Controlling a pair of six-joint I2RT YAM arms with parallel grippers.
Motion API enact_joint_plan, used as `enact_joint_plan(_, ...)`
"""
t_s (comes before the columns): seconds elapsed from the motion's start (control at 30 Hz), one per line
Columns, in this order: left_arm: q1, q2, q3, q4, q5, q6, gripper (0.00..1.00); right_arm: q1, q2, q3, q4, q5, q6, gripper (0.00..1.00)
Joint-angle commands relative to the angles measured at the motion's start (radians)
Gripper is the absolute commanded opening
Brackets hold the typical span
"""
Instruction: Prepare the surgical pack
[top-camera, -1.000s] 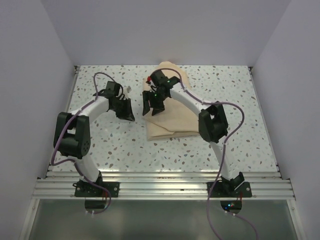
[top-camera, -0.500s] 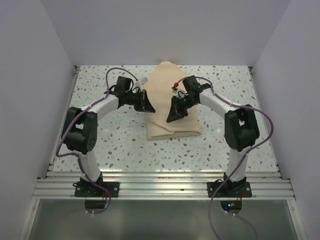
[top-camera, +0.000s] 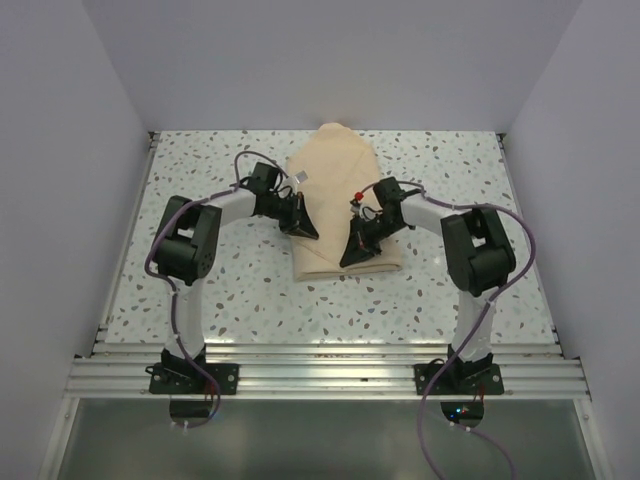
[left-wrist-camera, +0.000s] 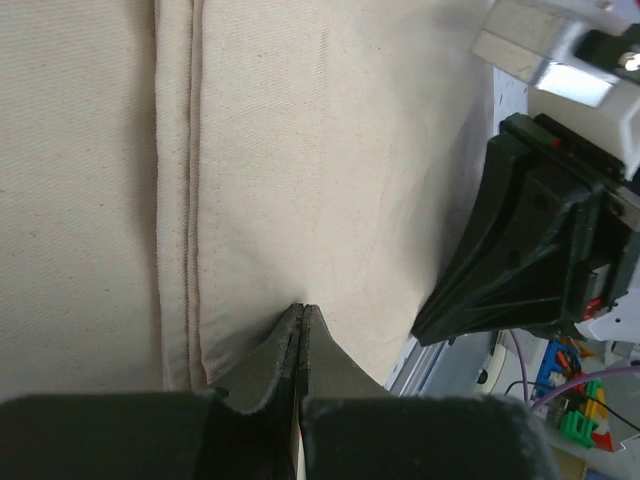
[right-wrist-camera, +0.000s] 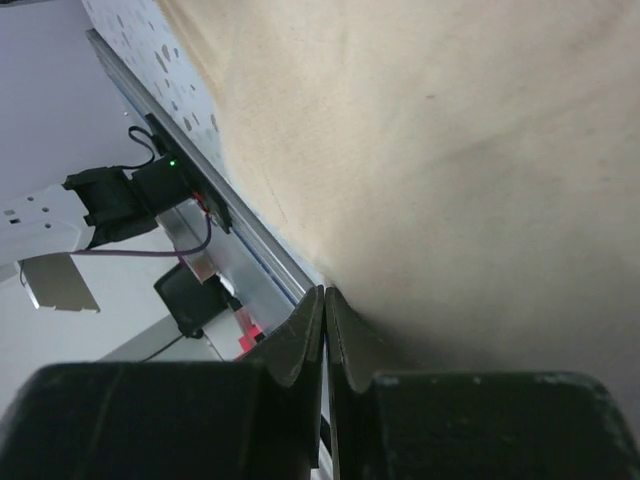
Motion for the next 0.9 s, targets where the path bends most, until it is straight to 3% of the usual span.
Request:
enact_joint_plan(0.0, 0.007, 0.01, 0.039, -0.058, -0.028, 0.03, 0.0, -0.001, 0.047, -0.037, 0.016, -0.045, -0.038, 0.06)
enact_joint_plan(0.2, 0.008, 0.01, 0.053, -0.098, -0.06, 0.056, 0.0, -0.044, -0.054, -0.132, -0.004, -0.036, -0.061, 0.05)
enact_joint_plan(0.37, 0.008, 0.007, 0.052, -0.113, -0.066, 0.068, 0.0, -0.159, -0.139, -0.14, -0.044, -0.042, -0.075, 0.05)
enact_joint_plan(0.6, 0.008, 0.004, 0.055, -0.122, -0.065, 0.074, 0.0, -0.21, -0.062, -0.077, -0.021, -0.045, -0.064, 0.06)
enact_joint_plan(0.87, 0.008, 0.005, 0.05, -0.122, -0.066, 0.081, 0.0, -0.29, -0.139, -0.304, -0.002, 0.028, -0.095, 0.05)
